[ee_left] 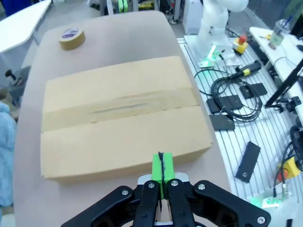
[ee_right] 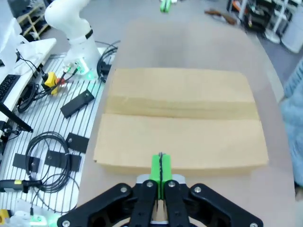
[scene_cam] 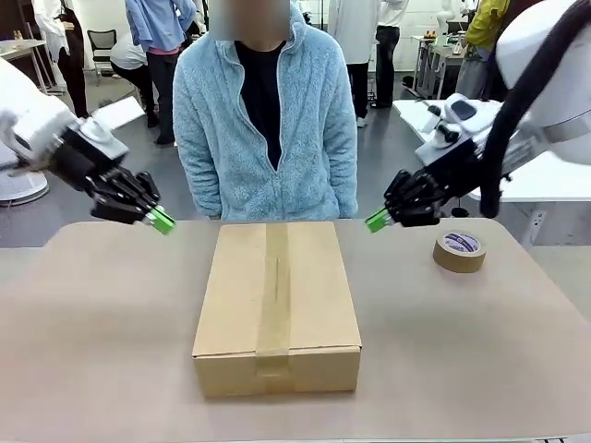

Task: Wrap the clocks to prevent damage.
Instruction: After the human seals the box with tape, release both hands from the side flaps of the Package Box.

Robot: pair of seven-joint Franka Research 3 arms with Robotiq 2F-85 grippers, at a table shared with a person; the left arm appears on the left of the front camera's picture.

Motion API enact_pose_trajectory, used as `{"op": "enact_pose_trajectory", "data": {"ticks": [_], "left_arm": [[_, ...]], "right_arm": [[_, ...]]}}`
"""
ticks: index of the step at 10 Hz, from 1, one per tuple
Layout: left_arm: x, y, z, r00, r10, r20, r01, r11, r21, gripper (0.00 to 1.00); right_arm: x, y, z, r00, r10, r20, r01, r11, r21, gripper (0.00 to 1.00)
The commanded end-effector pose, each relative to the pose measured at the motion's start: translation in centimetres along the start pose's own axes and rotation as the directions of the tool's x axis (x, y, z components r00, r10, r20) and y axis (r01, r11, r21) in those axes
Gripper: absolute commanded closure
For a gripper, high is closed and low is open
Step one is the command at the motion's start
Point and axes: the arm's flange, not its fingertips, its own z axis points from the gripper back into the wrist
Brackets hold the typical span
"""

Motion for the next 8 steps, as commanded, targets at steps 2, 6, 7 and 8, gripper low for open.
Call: {"op": "enact_pose_trajectory", "data": {"ticks": [2, 6, 7, 8], "left_arm": [[1.6, -2.0, 3.4, 0.995, 0.055, -0.081, -0.052, 0.998, 0.048, 1.00], [1.6, -1.7, 3.2, 0.998, 0.026, -0.049, -0.024, 0.999, 0.041, 1.00], [1.6, -1.7, 3.2, 0.998, 0.026, -0.049, -0.024, 0.999, 0.041, 1.00], [1.6, -1.7, 3.2, 0.998, 0.026, -0.049, -0.024, 0.999, 0.041, 1.00]], "right_arm": [[1.4, 1.7, 2.8, 0.995, -0.070, -0.069, 0.066, 0.996, -0.065, 0.99], [1.7, 1.5, 2.9, 0.997, -0.046, -0.059, 0.042, 0.997, -0.057, 0.99], [1.7, 1.5, 2.9, 0.997, -0.046, -0.059, 0.042, 0.997, -0.057, 0.99], [1.7, 1.5, 2.9, 0.997, -0.046, -0.059, 0.042, 0.997, -0.057, 0.99]]}}
